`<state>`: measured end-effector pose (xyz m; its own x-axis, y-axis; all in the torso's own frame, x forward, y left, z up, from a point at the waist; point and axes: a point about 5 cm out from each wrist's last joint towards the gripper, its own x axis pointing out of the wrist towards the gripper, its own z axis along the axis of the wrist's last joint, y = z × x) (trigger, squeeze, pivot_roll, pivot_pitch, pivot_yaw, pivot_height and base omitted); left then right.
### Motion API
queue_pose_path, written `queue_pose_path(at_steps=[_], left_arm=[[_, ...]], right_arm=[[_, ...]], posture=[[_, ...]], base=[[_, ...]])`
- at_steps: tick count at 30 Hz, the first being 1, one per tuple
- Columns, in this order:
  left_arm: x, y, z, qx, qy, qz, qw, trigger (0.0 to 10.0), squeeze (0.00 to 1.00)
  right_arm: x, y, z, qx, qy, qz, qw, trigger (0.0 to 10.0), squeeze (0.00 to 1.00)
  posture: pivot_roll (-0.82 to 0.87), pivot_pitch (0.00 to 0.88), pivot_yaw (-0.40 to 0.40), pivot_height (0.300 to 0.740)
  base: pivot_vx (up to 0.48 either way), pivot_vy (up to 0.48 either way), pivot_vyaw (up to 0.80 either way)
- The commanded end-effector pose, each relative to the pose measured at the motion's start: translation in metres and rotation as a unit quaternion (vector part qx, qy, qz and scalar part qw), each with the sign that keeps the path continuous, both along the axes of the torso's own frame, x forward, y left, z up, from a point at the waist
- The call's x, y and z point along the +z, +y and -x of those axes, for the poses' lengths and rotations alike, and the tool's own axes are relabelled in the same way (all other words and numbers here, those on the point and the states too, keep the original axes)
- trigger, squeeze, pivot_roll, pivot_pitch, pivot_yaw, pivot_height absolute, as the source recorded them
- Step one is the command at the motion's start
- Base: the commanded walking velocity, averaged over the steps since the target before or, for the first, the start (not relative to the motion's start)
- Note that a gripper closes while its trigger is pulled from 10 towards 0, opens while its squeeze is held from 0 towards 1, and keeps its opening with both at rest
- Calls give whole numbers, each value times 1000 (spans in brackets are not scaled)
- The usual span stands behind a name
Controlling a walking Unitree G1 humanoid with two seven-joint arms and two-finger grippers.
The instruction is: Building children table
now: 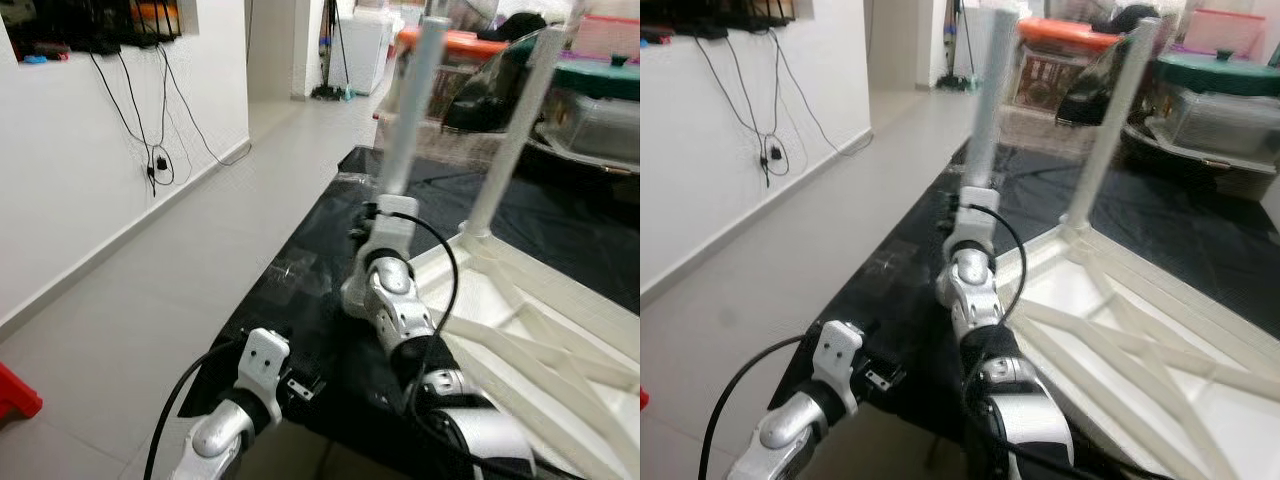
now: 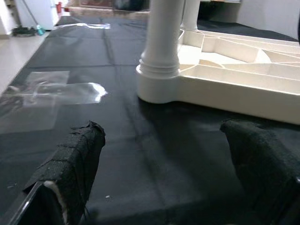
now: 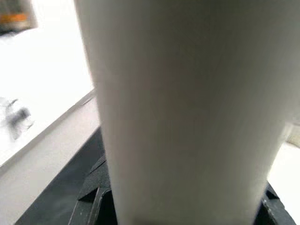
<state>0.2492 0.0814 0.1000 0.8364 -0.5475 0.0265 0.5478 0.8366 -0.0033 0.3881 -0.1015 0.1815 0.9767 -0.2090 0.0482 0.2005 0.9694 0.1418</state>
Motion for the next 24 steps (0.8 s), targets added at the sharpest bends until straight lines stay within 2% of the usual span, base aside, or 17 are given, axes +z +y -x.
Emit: queue_pose_path(at_steps=[1, 3, 4, 5, 6, 7, 8, 9, 10, 12, 13, 15, 18, 20, 21, 22, 24], left_arm=[[-2, -2, 0, -2, 6, -2, 1000, 10000, 0], [-2, -2, 0, -1, 6, -2, 1000, 10000, 0], [-2, -1, 0, -1, 5, -2, 1000, 10000, 0], [-2, -1, 0, 0, 5, -2, 1000, 10000, 0], [-2, -1, 0, 0, 5, -2, 1000, 10000, 0], [-2, -1, 0, 0, 5, -2, 1000, 10000, 0], [-2, -1, 0, 0, 5, -2, 1000, 10000, 0], [-2, -1, 0, 0, 5, -2, 1000, 10000, 0], [-2, -1, 0, 0, 6, -2, 1000, 10000, 0], [-2, -1, 0, 0, 6, -2, 1000, 10000, 0], [-2, -1, 0, 0, 6, -2, 1000, 10000, 0], [-2, -1, 1, 0, 6, -1, 1000, 10000, 0], [-2, -1, 1, -1, 7, -1, 1000, 10000, 0], [-2, -1, 1, -1, 8, -1, 1000, 10000, 0], [-2, -1, 2, -2, 8, -1, 1000, 10000, 0], [-2, -1, 2, -2, 8, -1, 1000, 10000, 0], [-2, 0, 2, -2, 9, 0, 1000, 10000, 0]], right_arm=[[-9, -2, 4, -12, 7, -53, 998, 0, 0], [-9, 5, 5, -1, 4, -68, 998, 0, 0], [-7, 13, 4, 22, -8, -68, 997, 10000, 0], [-4, 22, 4, 75, -26, -62, 995, 10000, 486], [-4, 22, 4, 75, -26, -62, 995, 10000, 486], [-1, 28, 4, 106, -41, -51, 992, 10000, 1000], [1, 34, 4, 146, -52, -40, 987, 10000, 1000], [1, 34, 4, 146, -52, -40, 987, 10000, 1000], [2, 38, 5, 188, -57, -21, 980, 10000, 765], [2, 38, 5, 188, -57, -21, 980, 10000, 765], [0, 35, 5, 204, -55, -7, 977, 10000, 0], [-3, 29, 7, 225, -57, 12, 973, 10000, 0], [-15, 7, 20, 223, -64, 54, 971, 10000, 0], [-20, -2, 26, 214, -61, 51, 974, 10000, 0], [-27, -12, 35, 208, -59, 51, 975, 10000, 0], [-27, -12, 35, 208, -59, 51, 975, 10000, 0], [-37, -27, 48, 206, -55, 30, 977, 10000, 0]], posture=[[143, 0, -85, 740], [143, 0, -86, 740], [144, 0, -87, 740], [144, 0, -87, 740], [144, 0, -87, 740], [144, 0, -87, 740], [140, 0, -84, 740], [140, 0, -84, 740], [138, 0, -82, 740], [138, 0, -82, 740], [136, 0, -83, 740], [134, 0, -82, 740], [128, 0, -83, 740], [124, 0, -81, 740], [119, 0, -77, 740], [119, 0, -77, 740], [110, 0, -70, 740]], base=[[0, 0, 0], [0, 0, 0], [0, 0, 0], [0, 0, 0], [0, 0, 0], [0, 0, 0], [0, 0, 0], [0, 0, 0], [0, 0, 0], [0, 0, 0], [0, 0, 0], [0, 0, 0], [0, 0, 0], [0, 0, 0], [0, 0, 0], [0, 0, 0], [0, 0, 0]])
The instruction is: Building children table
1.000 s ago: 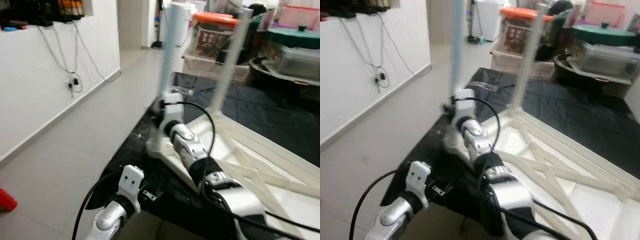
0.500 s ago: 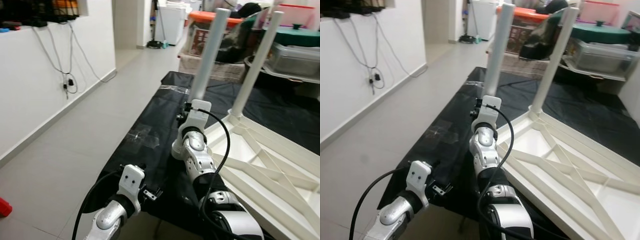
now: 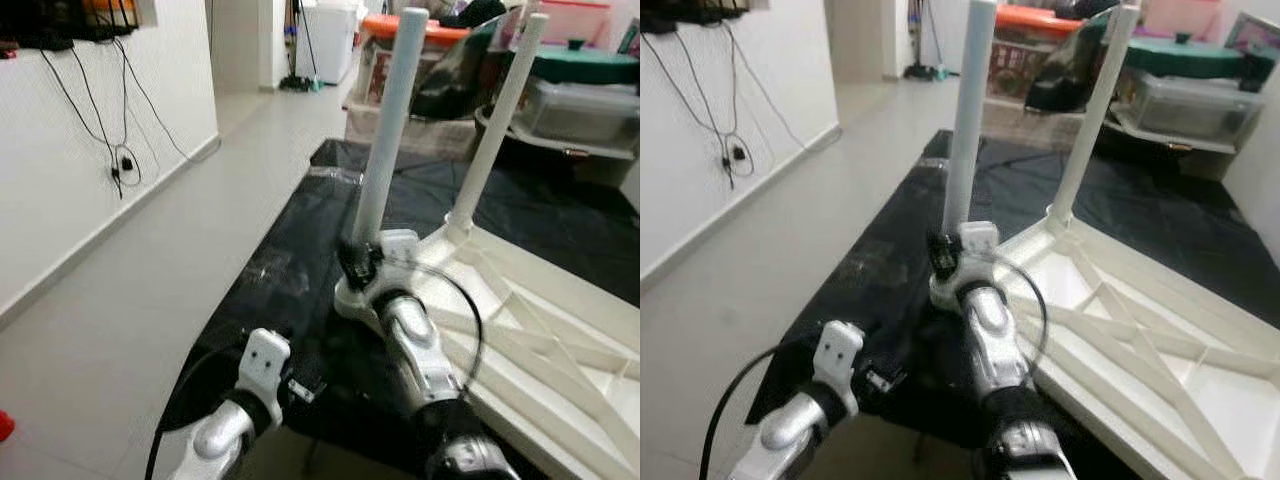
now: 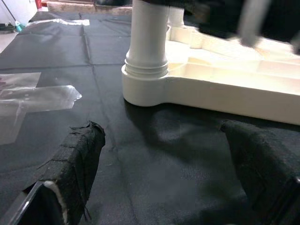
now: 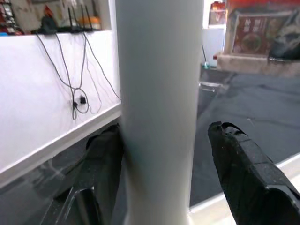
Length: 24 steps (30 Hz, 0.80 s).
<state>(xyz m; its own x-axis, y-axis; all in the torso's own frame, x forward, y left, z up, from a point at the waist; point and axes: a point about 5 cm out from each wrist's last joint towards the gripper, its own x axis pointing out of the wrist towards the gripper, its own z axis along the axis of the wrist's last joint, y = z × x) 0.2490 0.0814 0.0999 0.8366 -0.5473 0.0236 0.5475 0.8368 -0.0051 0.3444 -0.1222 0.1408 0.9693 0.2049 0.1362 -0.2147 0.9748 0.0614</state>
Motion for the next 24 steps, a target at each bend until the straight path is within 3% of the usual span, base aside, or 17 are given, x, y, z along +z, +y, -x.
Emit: queue_pose_path(at_steps=[1, 3, 8, 9, 10, 12, 13, 16, 17, 19, 21, 24], left_arm=[[-2, 0, 1, -3, 8, 0, 1000, 10000, 0], [-2, 0, 1, -4, 8, 0, 1000, 10000, 0], [-2, 0, 1, -5, 9, 0, 1000, 10000, 0], [-2, 0, 1, -5, 9, 1, 1000, 10000, 0], [-2, 0, 1, -5, 9, 1, 1000, 10000, 0], [-1, 0, 1, -5, 11, 4, 1000, 10000, 0], [-1, 0, 1, -5, 11, 4, 1000, 10000, 0], [-1, -1, 1, -7, 12, 7, 1000, 10000, 0], [-1, -1, 1, -7, 12, 7, 1000, 10000, 0], [-1, -1, 2, -7, 12, 8, 1000, 10000, 0], [-1, -2, 2, -7, 12, 8, 1000, 10000, 0], [-1, -2, 2, -6, 12, 9, 1000, 10000, 0]], right_arm=[[0, -12, 12, 10, -10, -11, 1000, 10000, 0], [-2, -14, 16, 16, -11, -9, 1000, 10000, 0], [-2, -39, 34, 10, -18, 9, 1000, 10000, 0], [-4, -50, 40, 22, -7, 24, 999, 10000, 0], [-4, -50, 40, 22, -7, 24, 999, 10000, 0], [-11, -78, 47, 49, 35, 75, 995, 10000, 0], [-11, -78, 47, 49, 35, 75, 995, 10000, 0], [-13, -108, 48, 56, 78, 106, 990, 10000, 0], [-13, -108, 48, 56, 78, 106, 990, 10000, 0], [-3, -128, 39, 62, 100, 126, 985, 10000, 0], [1, -134, 36, 63, 110, 130, 983, 10000, 0], [21, -132, 28, 149, 124, 153, 969, 10000, 0]], posture=[[110, 0, -70, 740], [101, 0, -64, 740], [89, 0, -52, 740], [79, 0, -48, 740], [79, 0, -48, 740], [61, 0, -38, 740], [61, 0, -38, 740], [53, 0, -38, 740], [53, 0, -38, 740], [53, 0, -40, 740], [53, 0, -37, 740], [57, 0, -43, 740]], base=[[0, 0, 0], [0, 0, 0], [0, 0, 0], [0, 0, 0], [0, 0, 0], [0, 0, 0], [0, 0, 0], [0, 0, -190], [0, 0, -569], [0, 0, -788], [0, 0, -788], [0, 0, -267]])
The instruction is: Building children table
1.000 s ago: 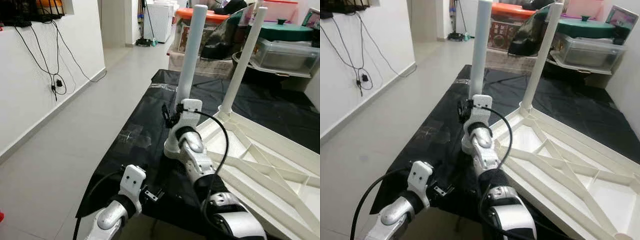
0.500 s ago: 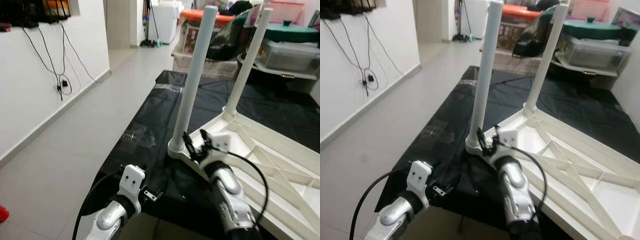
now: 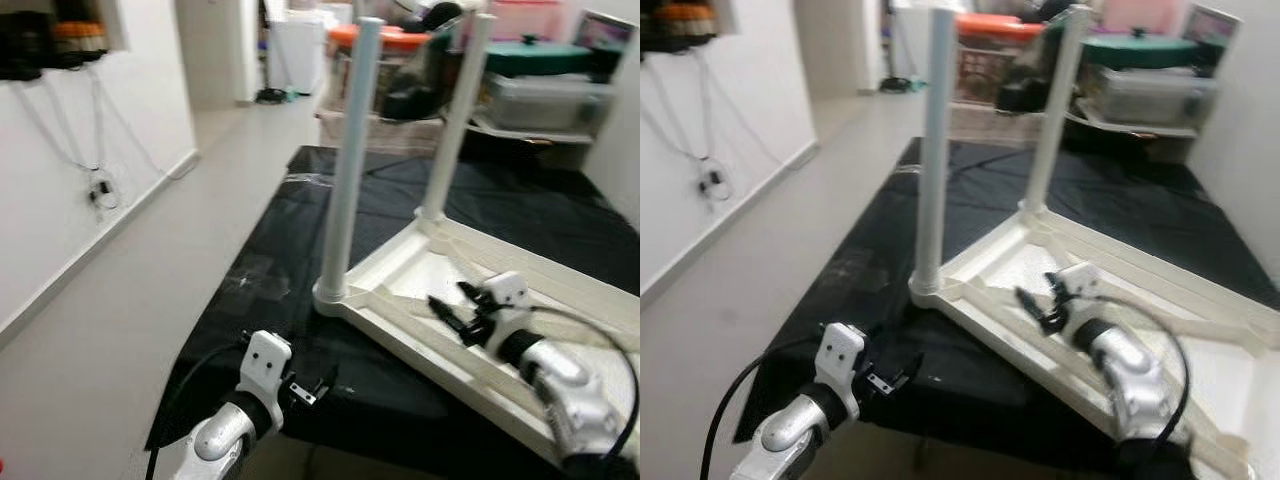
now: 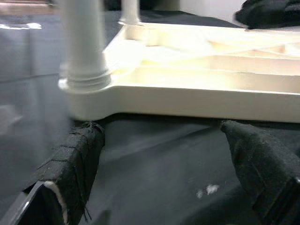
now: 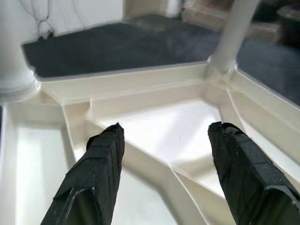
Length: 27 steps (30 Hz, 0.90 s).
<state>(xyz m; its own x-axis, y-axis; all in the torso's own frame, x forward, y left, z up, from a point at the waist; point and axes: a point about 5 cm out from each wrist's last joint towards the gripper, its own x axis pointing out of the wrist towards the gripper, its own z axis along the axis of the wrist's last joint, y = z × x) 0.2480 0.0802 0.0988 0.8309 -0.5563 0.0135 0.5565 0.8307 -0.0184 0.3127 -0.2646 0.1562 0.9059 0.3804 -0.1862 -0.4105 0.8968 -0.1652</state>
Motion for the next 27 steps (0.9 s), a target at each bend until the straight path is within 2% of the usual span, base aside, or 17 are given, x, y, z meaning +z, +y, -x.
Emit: queue_pose_path(at_steps=[1, 3, 4, 6, 7, 10, 12, 14, 16, 17, 21, 22, 25, 27], left_arm=[[0, -1, 1, -1, 5, 6, 1000, 10000, 0], [0, -1, 1, -1, 5, 7, 1000, 10000, 0], [0, -1, 1, -1, 5, 7, 1000, 10000, 0], [0, -1, 1, 0, 5, 7, 1000, 10000, 0], [0, -1, 1, 0, 5, 7, 1000, 10000, 0], [1, -1, 2, 1, 4, 7, 1000, 10000, 0], [1, -1, 2, 1, 4, 7, 1000, 10000, 0], [1, -1, 2, 1, 5, 8, 1000, 10000, 0], [1, -1, 3, 1, 5, 8, 1000, 10000, 0], [1, -1, 3, 1, 5, 8, 1000, 10000, 0], [1, -1, 3, 1, 5, 9, 1000, 10000, 0], [1, -1, 3, 1, 5, 9, 1000, 10000, 0], [2, -2, 5, 0, 5, 10, 1000, 10000, 0], [3, -3, 6, -1, 5, 11, 1000, 10000, 0]], right_arm=[[6, 10, -4, 52, 15, -9, 999, 10000, 0], [10, 11, -5, 72, 22, -3, 997, 10000, 0], [14, 11, -7, 100, 49, 5, 994, 10000, 0], [23, 8, -1, 184, 101, 22, 977, 10000, 0], [23, 8, -1, 184, 101, 22, 977, 10000, 0], [33, 1, 5, 253, 141, 48, 956, 10000, 0], [34, 0, 6, 265, 149, 52, 951, 10000, 0], [27, 0, 10, 288, 187, 84, 936, 10000, 0], [24, 1, 12, 293, 200, 95, 930, 10000, 0], [20, 3, 14, 303, 215, 104, 923, 10000, 0], [18, 4, 15, 308, 224, 106, 918, 10000, 0], [14, 6, 17, 311, 234, 117, 914, 10000, 0], [-15, 6, 9, 226, 277, 164, 919, 10000, 0], [-21, 4, 8, 208, 292, 173, 918, 10000, 0]], posture=[[57, 0, -43, 740], [57, 0, -43, 740], [56, 0, -42, 740], [59, 0, -47, 740], [59, 0, -47, 740], [58, 0, -53, 740], [58, 0, -53, 740], [61, 0, -56, 740], [61, 0, -56, 740], [63, 0, -58, 740], [63, 0, -56, 740], [62, 0, -56, 740], [61, 0, -52, 740], [63, 0, -51, 740]], base=[[0, 0, 0], [0, 0, 0], [0, 0, 0], [0, 0, 0], [0, 0, 0], [0, 0, 0], [0, 0, 0], [0, 0, 0], [0, 0, 0], [0, 0, 0], [0, 0, 0], [0, 0, 0], [0, 0, 0], [0, 0, 0]])
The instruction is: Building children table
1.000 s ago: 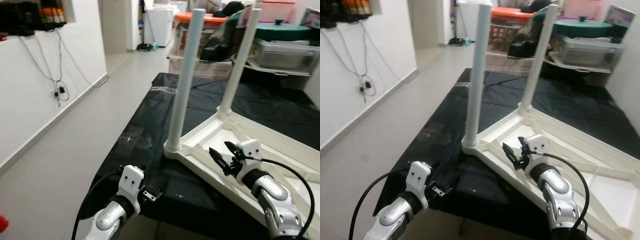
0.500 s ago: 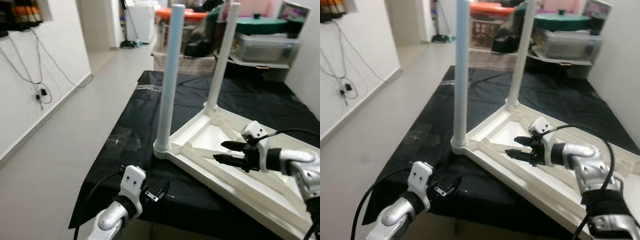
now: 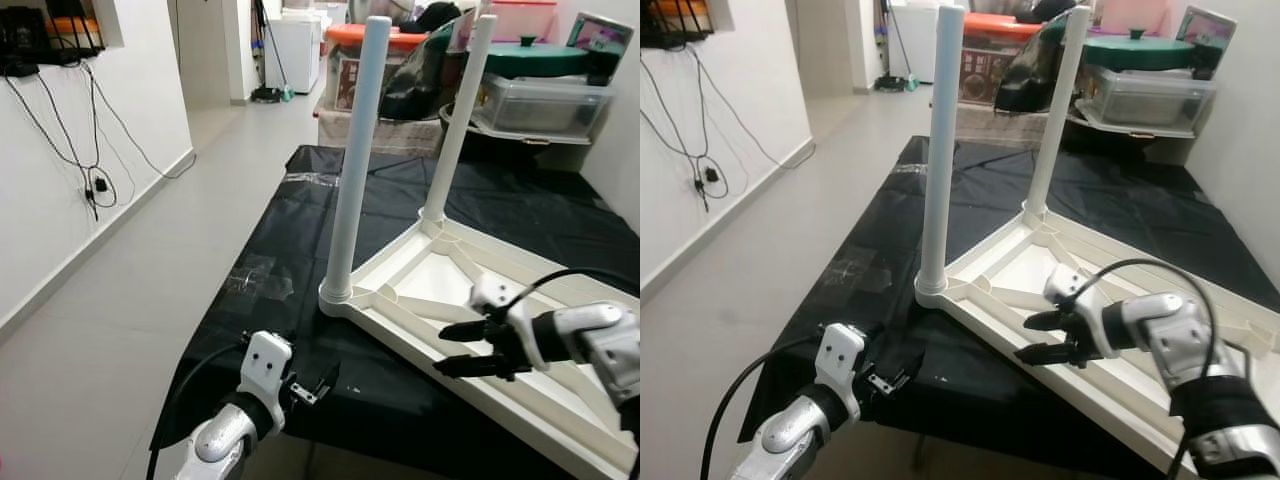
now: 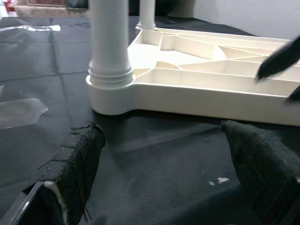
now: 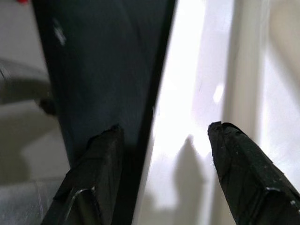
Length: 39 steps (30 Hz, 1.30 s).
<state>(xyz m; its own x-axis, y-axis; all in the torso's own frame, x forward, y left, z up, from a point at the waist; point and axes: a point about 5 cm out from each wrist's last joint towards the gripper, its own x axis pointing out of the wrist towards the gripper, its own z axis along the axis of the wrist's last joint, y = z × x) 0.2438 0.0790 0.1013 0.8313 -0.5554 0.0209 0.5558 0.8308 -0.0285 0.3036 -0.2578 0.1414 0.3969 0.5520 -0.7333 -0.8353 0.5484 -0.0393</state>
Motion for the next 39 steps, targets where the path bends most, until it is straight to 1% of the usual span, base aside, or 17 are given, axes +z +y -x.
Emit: queue_pose_path(at_steps=[1, 4, 9, 10, 13, 14, 16, 21, 24, 26, 28, 29, 30, 33, 35, 38, 39], left_arm=[[0, -2, 2, -1, 6, 5, 1000, 10000, 0], [1, -2, 2, -1, 5, 5, 1000, 10000, 0], [2, -1, 5, -1, 6, 7, 1000, 10000, 0], [2, -1, 5, -1, 7, 7, 1000, 10000, 0], [2, -1, 6, -1, 7, 7, 1000, 10000, 0], [2, -1, 6, -1, 7, 7, 1000, 10000, 0], [3, -1, 7, -1, 8, 7, 1000, 10000, 0], [3, -1, 7, -2, 9, 7, 1000, 10000, 0], [4, -1, 6, -1, 9, 7, 1000, 10000, 0], [4, -1, 6, -1, 9, 7, 1000, 10000, 0], [3, -1, 5, -3, 9, 6, 1000, 10000, 0], [3, -1, 5, -3, 9, 6, 1000, 10000, 0], [3, -2, 5, -4, 9, 5, 1000, 10000, 0], [3, -2, 5, -4, 9, 5, 1000, 10000, 0], [4, -2, 5, -2, 8, 3, 1000, 10000, 0], [4, -2, 5, -2, 8, 3, 1000, 10000, 0], [4, -2, 5, -1, 8, 2, 1000, 10000, 0]], right_arm=[[-11, -5, 1, -25, 22, 34, 999, 10000, 0], [-13, -6, 2, -25, 32, 38, 998, 10000, 0], [-22, -10, 6, -18, 55, 74, 996, 10000, 0], [-23, -12, 7, -5, 49, 92, 995, 1020, 0], [-23, -13, 7, 5, 44, 104, 994, 1020, 0], [-20, -14, 3, 12, 21, 127, 992, 0, 0], [-16, -14, -3, 16, -6, 152, 988, 0, 0], [-5, -11, -11, 21, -24, 152, 988, 0, 0], [12, -3, -22, 59, -55, 159, 984, 0, 0], [14, -1, -24, 67, -61, 159, 983, 0, 0], [17, 9, -27, 116, -71, 152, 979, 0, 0], [17, 9, -27, 116, -71, 152, 979, 0, 0], [19, 19, -31, 174, -87, 155, 969, 0, 0], [19, 23, -32, 196, -96, 158, 963, 0, 0], [20, 31, -38, 232, -106, 177, 951, 0, 0], [21, 33, -40, 241, -108, 181, 947, 0, 0], [22, 37, -42, 258, -112, 189, 941, 0, 0]], posture=[[65, 0, -54, 740], [65, 0, -54, 740], [65, 0, -54, 740], [66, 0, -53, 740], [66, 0, -53, 740], [65, 0, -52, 740], [65, 0, -51, 740], [66, 0, -58, 740], [61, 0, -56, 740], [61, 0, -56, 740], [57, 0, -56, 740], [57, 0, -56, 740], [60, 0, -59, 740], [60, 0, -59, 740], [70, 0, -69, 740], [70, 0, -69, 740], [75, 0, -74, 740]], base=[[0, 0, 0], [0, 0, 0], [0, 0, 0], [0, 0, 0], [0, 0, 0], [0, 0, 0], [0, 0, 0], [0, 0, 0], [0, 0, 0], [0, 0, 0], [0, 0, 0], [0, 0, 0], [0, 0, 0], [0, 0, 0], [0, 0, 0], [0, 0, 0], [0, 0, 0]])
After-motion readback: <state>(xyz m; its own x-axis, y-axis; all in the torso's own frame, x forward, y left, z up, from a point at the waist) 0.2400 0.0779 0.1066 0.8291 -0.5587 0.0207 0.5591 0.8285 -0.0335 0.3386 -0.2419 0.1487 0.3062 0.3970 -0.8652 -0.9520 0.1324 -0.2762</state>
